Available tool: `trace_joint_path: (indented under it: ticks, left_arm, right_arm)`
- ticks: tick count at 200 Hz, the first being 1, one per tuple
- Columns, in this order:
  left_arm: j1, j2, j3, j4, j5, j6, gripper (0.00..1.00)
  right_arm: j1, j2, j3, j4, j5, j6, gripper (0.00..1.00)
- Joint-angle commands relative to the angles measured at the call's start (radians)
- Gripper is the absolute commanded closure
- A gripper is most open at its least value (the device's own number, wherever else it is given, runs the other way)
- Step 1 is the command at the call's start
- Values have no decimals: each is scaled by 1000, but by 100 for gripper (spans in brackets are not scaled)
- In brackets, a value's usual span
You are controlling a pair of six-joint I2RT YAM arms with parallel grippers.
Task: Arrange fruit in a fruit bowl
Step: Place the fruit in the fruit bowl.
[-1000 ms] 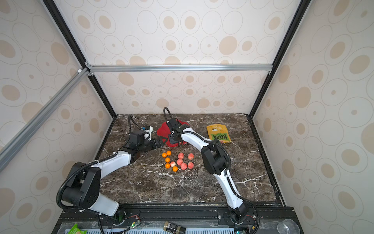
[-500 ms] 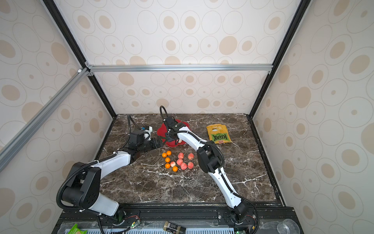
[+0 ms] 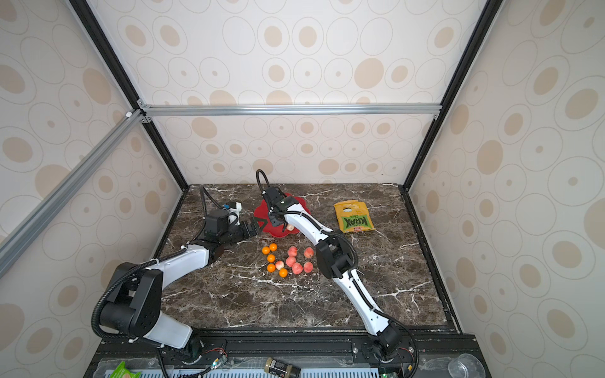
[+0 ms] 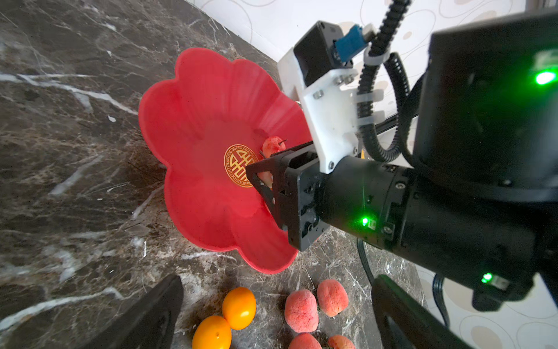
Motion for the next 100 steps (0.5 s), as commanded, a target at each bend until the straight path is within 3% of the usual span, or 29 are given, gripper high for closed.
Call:
trace_joint_path:
  ticks: [1, 100]
  left_arm:
    - [9, 35, 41, 36, 16, -11, 2]
    - [12, 108, 104, 16, 13, -17, 2]
  right_arm:
    - [5, 22, 22, -41, 60, -29, 62]
    - [5, 26, -7, -56, 102, -29, 62]
